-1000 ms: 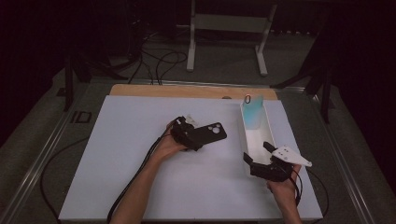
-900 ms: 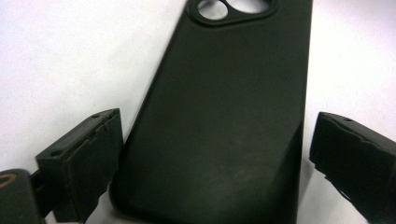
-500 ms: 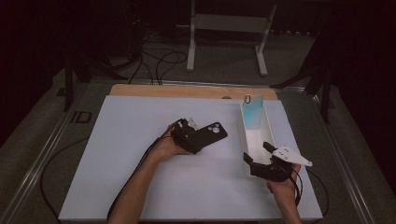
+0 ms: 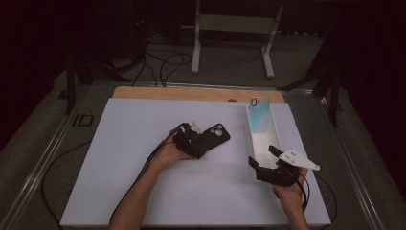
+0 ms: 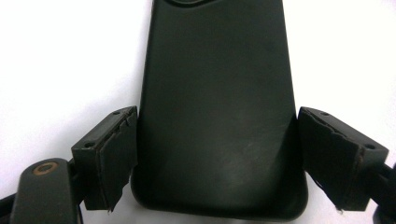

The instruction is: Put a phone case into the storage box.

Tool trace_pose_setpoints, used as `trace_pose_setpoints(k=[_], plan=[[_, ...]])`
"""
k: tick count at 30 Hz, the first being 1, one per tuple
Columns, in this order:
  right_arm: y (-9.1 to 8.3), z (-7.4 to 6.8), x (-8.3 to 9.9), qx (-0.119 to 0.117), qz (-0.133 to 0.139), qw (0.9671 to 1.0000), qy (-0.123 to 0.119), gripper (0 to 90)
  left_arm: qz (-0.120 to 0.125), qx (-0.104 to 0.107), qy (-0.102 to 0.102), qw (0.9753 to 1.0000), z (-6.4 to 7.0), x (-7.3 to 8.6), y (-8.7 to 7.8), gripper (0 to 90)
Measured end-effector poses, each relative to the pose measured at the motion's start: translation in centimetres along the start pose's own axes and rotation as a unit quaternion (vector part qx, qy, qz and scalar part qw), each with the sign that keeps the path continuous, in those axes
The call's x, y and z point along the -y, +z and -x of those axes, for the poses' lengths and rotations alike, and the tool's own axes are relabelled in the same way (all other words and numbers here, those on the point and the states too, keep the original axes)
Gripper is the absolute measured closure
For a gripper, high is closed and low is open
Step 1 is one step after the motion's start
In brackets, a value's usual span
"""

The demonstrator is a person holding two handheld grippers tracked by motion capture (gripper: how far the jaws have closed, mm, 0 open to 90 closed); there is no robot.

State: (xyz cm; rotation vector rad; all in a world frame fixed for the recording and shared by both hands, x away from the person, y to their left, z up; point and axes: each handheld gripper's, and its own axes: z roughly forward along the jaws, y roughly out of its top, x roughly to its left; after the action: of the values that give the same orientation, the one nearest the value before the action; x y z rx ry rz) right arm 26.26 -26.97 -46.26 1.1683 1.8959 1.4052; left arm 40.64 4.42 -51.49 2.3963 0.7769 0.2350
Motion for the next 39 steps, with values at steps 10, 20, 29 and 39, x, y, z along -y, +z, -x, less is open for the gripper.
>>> trace_pose_setpoints(k=[10,20,29,39], plan=[[0.3,-0.1,-0.2,-0.004,-0.006,1.0,0.003,9.4,0.048,-0.028,-0.009,0.9984,0.9,1.0,-3.6,16.1],[0.8,-0.6,-1.1,-0.017,-0.017,0.9997,-0.003,9.3,0.116,-0.052,-0.025,0.9916,1.7,2.5,-7.9,15.9],[2.0,-1.4,-3.0,-0.036,-0.029,0.9989,0.002,9.3,0.16,-0.074,-0.017,0.9842,3.1,3.8,-10.7,15.8],[4.4,-3.0,-5.5,-0.068,-0.053,0.9962,0.007,9.3,0.201,-0.076,-0.018,0.9765,4.4,5.0,-12.2,15.8]])
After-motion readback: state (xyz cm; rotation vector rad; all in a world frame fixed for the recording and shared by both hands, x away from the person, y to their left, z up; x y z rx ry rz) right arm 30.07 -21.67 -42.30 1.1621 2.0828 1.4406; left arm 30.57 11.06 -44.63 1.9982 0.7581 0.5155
